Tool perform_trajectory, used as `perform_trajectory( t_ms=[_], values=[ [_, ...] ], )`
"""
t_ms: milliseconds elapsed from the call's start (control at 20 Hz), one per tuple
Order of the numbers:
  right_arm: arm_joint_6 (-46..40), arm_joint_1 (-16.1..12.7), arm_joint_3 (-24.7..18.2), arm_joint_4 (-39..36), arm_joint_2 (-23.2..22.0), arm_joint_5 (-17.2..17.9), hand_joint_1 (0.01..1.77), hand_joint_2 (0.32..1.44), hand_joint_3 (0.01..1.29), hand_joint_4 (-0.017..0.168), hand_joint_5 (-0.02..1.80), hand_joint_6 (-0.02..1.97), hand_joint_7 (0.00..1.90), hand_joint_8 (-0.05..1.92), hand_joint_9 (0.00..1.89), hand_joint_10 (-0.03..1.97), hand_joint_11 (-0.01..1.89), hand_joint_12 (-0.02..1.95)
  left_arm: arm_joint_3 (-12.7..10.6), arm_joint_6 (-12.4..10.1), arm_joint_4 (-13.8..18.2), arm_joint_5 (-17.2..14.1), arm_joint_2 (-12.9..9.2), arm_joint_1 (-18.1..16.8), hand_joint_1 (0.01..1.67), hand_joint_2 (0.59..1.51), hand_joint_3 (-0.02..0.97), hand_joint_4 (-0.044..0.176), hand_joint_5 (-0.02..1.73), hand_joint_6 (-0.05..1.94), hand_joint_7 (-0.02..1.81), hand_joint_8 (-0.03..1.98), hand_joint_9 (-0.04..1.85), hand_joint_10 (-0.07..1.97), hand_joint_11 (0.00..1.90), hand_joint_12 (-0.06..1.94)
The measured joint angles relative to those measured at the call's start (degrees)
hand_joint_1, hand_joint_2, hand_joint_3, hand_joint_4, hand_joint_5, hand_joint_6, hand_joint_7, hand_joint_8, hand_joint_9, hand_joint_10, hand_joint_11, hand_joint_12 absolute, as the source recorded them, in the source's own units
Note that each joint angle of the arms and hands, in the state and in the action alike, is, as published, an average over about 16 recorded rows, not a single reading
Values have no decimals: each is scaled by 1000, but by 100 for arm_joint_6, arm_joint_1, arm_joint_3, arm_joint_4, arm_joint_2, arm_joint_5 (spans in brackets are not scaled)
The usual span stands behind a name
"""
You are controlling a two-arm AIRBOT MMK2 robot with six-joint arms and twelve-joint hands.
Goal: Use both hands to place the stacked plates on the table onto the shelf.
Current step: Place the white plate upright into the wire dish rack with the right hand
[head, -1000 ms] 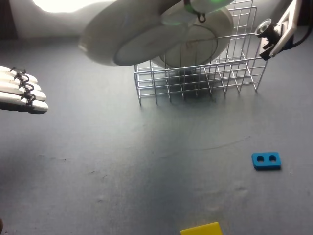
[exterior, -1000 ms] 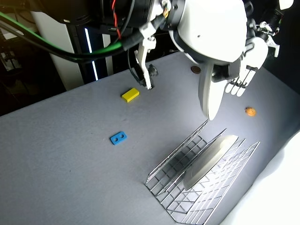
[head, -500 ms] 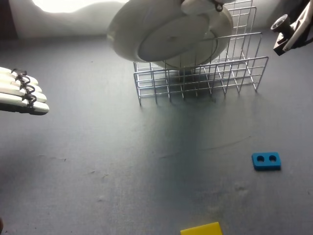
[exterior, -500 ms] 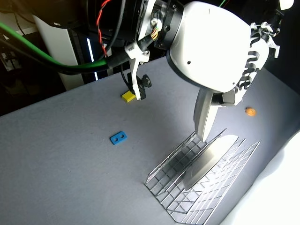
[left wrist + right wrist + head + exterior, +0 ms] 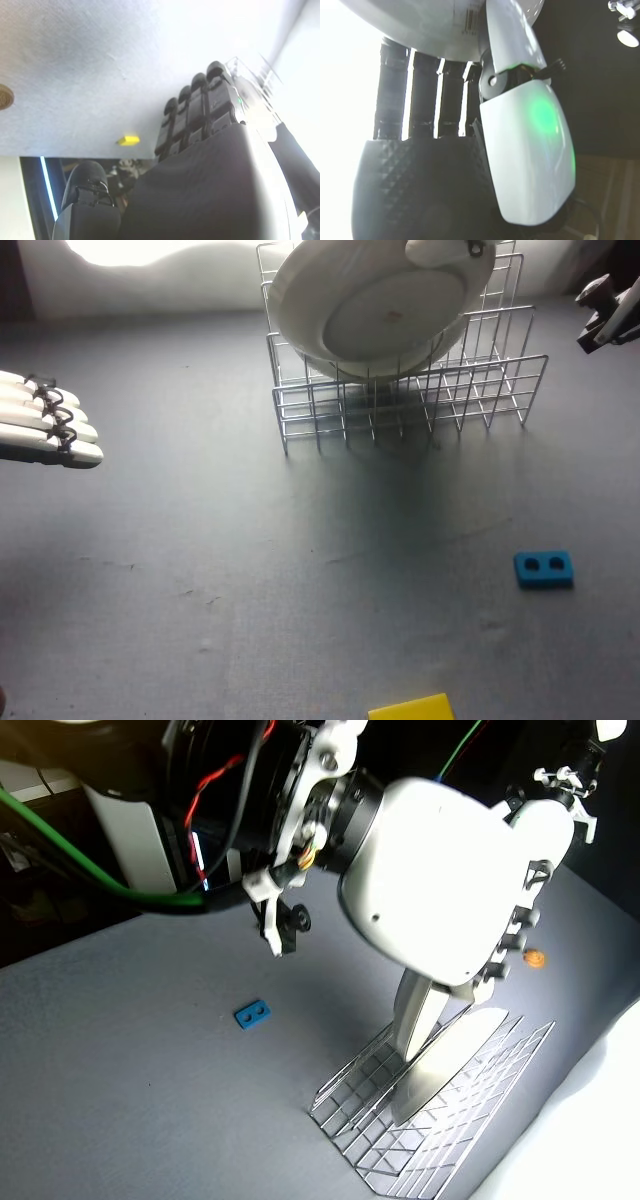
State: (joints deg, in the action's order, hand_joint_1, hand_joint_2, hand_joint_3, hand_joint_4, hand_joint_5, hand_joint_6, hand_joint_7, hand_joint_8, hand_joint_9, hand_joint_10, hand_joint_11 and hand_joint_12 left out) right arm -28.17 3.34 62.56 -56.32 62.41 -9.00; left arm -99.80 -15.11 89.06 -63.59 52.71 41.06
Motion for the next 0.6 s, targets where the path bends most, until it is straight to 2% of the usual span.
perform_trajectory(
  t_ms=[600],
  values=[
    [-248,400,701,34,534,-175,1372,1023,16,-8,806,998,969,987,993,1067,850,1107,1,-9,35,2,0,-25,20,1142,19,3,17,10,18,1,22,9,21,7]
  ],
)
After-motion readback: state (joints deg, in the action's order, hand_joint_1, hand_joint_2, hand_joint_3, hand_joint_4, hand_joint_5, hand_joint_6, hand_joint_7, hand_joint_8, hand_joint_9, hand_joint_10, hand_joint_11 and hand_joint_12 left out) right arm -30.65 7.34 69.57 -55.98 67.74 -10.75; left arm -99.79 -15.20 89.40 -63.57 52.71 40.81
